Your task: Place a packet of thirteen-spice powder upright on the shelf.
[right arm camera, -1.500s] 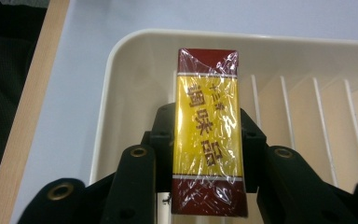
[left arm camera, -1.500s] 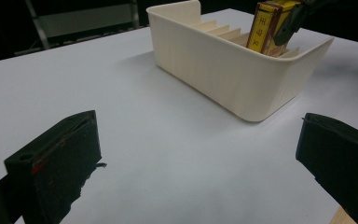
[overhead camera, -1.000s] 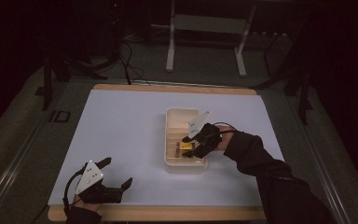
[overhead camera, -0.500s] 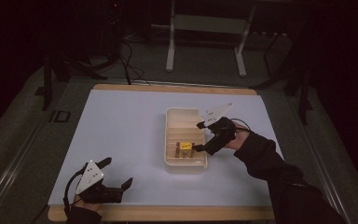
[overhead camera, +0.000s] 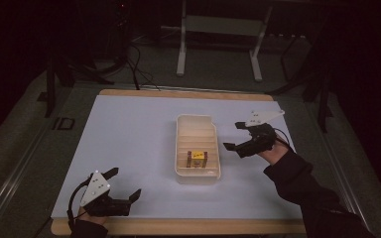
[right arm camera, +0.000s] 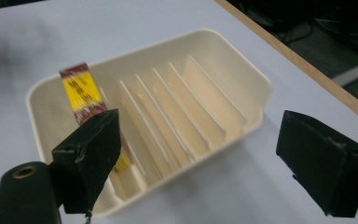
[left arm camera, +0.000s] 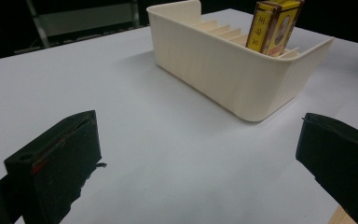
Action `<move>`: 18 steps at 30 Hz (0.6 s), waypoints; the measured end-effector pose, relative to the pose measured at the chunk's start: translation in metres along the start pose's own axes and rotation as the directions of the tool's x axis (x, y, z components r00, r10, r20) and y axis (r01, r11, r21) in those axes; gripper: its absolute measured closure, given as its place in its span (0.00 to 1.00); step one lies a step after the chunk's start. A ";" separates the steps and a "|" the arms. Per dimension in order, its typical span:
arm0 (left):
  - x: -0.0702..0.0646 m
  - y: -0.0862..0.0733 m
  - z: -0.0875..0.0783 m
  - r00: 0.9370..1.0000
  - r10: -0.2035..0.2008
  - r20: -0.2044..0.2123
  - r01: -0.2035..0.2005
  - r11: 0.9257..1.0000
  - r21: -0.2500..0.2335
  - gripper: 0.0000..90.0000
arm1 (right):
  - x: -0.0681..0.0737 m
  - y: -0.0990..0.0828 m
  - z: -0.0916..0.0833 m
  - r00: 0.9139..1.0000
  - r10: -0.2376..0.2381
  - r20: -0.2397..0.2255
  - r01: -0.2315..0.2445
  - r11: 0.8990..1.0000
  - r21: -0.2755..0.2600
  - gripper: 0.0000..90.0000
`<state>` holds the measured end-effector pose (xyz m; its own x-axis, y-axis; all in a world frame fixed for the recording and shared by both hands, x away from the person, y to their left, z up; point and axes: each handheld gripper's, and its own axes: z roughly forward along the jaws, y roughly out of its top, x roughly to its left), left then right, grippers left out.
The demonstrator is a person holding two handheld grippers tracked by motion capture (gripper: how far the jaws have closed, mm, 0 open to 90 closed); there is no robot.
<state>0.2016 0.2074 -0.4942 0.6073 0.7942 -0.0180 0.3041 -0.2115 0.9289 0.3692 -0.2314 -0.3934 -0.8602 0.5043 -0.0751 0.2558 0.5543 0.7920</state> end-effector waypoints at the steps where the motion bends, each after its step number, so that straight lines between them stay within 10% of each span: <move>1: 0.000 0.000 0.000 1.000 0.000 0.000 0.000 1.000 0.000 0.00 | 0.000 -0.003 -0.002 1.000 0.013 0.019 -0.013 1.000 -0.010 0.15; 18: -0.001 0.000 0.000 1.000 0.000 0.002 0.000 1.000 0.003 0.00 | 0.011 -0.063 -0.027 0.968 0.164 0.189 -0.147 0.984 -0.103 0.15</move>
<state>0.2009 0.2063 -0.4942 0.6091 0.7929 -0.0190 0.3065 -0.2132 0.9277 0.3313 -0.2790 -0.4276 -0.7072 0.7047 -0.0571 0.3326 0.4029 0.8527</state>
